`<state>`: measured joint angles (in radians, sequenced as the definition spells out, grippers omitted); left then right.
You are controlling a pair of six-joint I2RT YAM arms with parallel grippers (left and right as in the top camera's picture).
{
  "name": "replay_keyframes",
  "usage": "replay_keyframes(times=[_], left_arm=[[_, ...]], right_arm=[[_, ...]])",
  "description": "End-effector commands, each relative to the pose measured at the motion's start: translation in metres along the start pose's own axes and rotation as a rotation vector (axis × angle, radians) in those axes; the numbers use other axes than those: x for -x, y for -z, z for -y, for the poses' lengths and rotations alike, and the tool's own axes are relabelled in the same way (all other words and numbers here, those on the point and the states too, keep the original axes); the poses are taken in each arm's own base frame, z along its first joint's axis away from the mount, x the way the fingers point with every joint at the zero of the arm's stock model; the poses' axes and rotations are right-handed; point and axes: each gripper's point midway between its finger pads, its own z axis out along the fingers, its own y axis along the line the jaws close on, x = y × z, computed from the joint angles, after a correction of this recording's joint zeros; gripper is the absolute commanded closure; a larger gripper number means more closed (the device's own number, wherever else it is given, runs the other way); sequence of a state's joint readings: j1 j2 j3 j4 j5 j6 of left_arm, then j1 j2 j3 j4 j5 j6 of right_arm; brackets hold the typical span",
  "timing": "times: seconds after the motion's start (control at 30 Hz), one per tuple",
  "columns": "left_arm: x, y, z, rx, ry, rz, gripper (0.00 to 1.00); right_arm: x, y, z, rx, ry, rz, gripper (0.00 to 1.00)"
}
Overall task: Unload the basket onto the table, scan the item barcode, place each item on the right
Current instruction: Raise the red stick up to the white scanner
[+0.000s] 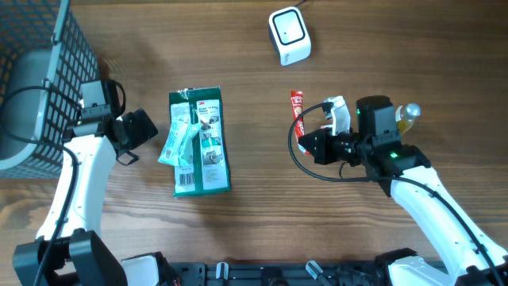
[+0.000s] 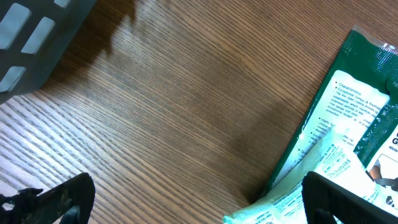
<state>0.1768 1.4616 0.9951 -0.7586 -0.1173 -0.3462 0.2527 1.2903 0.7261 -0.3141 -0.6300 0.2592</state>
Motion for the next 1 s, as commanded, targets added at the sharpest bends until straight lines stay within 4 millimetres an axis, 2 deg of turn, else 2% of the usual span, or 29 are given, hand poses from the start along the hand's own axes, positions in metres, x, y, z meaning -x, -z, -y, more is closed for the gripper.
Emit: replay_keyframes(times=[0.0, 0.13, 0.17, 0.2, 0.23, 0.3, 0.37, 0.47, 0.6, 0.7, 0.83, 0.97], left_arm=[[0.007, 0.006, 0.001, -0.01, 0.006, 0.025, 0.0], [0.007, 0.006, 0.001, -0.01, 0.006, 0.025, 0.0], [0.007, 0.006, 0.001, -0.01, 0.006, 0.025, 0.0], [0.007, 0.006, 0.001, -0.01, 0.006, 0.025, 0.0], [0.007, 0.006, 0.001, -0.01, 0.006, 0.025, 0.0], [0.007, 0.006, 0.001, -0.01, 0.006, 0.025, 0.0], [0.007, 0.006, 0.001, -0.01, 0.006, 0.025, 0.0], [0.007, 0.006, 0.001, -0.01, 0.006, 0.025, 0.0], [0.007, 0.006, 0.001, -0.01, 0.006, 0.025, 0.0], [0.007, 0.006, 0.001, -0.01, 0.006, 0.025, 0.0], [0.007, 0.006, 0.001, -0.01, 0.006, 0.025, 0.0], [0.007, 0.006, 0.001, -0.01, 0.006, 0.025, 0.0]], right_arm=[[0.032, 0.015, -0.006, -0.07, 0.035, 0.046, 0.96], [0.079, 0.053, -0.02, -0.204, 0.065, 0.084, 0.96], [0.097, 0.066, -0.027, -0.245, 0.091, 0.08, 0.96], [0.107, 0.071, -0.03, -0.265, 0.097, 0.072, 0.96], [0.131, 0.076, -0.034, -0.298, 0.113, 0.049, 0.96], [0.157, 0.071, -0.036, -0.317, 0.145, 0.017, 0.96], [0.183, 0.055, -0.028, -0.356, 0.181, -0.002, 0.96], [0.206, 0.019, -0.006, -0.381, 0.25, -0.006, 0.96], [0.207, -0.043, 0.045, -0.409, 0.254, -0.058, 0.96], [0.2, -0.084, 0.072, -0.409, 0.248, -0.087, 0.94], [0.205, -0.112, 0.093, -0.416, 0.256, -0.054, 0.96], [0.217, -0.117, 0.094, -0.41, 0.206, 0.011, 0.96]])
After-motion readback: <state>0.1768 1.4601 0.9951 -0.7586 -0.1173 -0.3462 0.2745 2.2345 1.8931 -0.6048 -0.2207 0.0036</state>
